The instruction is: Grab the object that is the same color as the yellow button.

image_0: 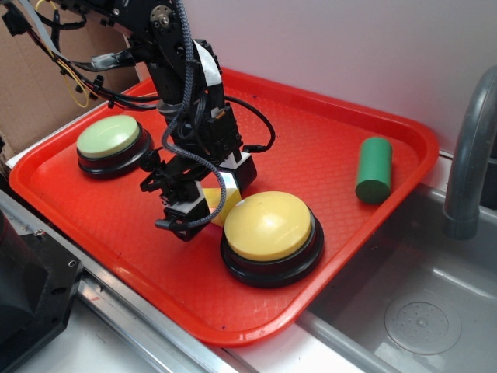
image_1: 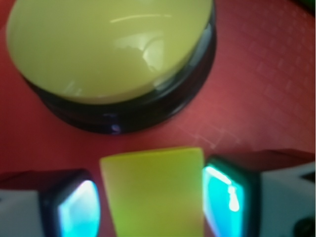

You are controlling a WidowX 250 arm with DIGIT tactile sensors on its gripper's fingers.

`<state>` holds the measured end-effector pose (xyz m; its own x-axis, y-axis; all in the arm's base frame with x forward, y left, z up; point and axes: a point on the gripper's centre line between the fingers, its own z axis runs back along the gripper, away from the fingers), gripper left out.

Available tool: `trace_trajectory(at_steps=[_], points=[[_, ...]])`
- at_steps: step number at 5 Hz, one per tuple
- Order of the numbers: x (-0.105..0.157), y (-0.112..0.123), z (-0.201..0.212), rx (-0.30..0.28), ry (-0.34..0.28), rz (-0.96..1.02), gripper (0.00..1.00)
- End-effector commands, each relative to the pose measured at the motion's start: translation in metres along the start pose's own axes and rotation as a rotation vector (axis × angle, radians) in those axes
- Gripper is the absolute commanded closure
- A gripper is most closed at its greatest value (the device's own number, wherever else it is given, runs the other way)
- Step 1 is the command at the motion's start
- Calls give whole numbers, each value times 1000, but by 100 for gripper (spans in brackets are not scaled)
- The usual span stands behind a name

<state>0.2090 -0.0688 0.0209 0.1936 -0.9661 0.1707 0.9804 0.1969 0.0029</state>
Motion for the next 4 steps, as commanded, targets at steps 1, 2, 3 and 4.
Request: trace_trajectory(at_steps=[1,2,3,4], points=[[3,-2,15,30,-4,87,100],[0,2,46,60,18,328,100],[-7,10,87,50,37,583,100],[-17,16,128,105,89,828,100]])
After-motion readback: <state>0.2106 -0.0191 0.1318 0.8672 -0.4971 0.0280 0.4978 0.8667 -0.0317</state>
